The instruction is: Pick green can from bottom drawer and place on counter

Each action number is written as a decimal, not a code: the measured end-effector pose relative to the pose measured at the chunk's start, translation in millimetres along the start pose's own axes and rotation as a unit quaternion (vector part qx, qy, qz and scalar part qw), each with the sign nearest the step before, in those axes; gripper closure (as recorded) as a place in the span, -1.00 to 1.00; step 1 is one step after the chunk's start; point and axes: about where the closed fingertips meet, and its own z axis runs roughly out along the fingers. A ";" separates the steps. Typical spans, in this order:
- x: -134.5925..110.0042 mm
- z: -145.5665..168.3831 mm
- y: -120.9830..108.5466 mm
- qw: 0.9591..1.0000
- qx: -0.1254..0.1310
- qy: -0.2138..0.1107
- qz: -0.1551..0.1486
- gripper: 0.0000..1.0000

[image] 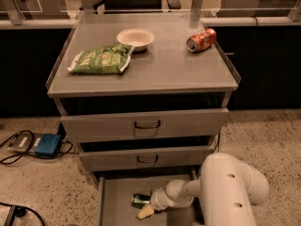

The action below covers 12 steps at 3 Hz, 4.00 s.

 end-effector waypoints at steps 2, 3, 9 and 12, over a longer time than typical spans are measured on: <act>0.0 0.1 0.1 1.000 0.000 0.000 0.000 0.46; 0.0 0.1 0.1 1.000 0.000 0.000 0.000 0.92; -21.6 -236.7 35.8 0.969 0.200 -0.096 -0.105 1.00; -35.2 -392.0 174.0 0.945 0.252 -0.091 -0.187 1.00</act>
Offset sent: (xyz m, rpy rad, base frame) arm 0.0000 0.0000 0.0000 0.0000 0.0000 0.0000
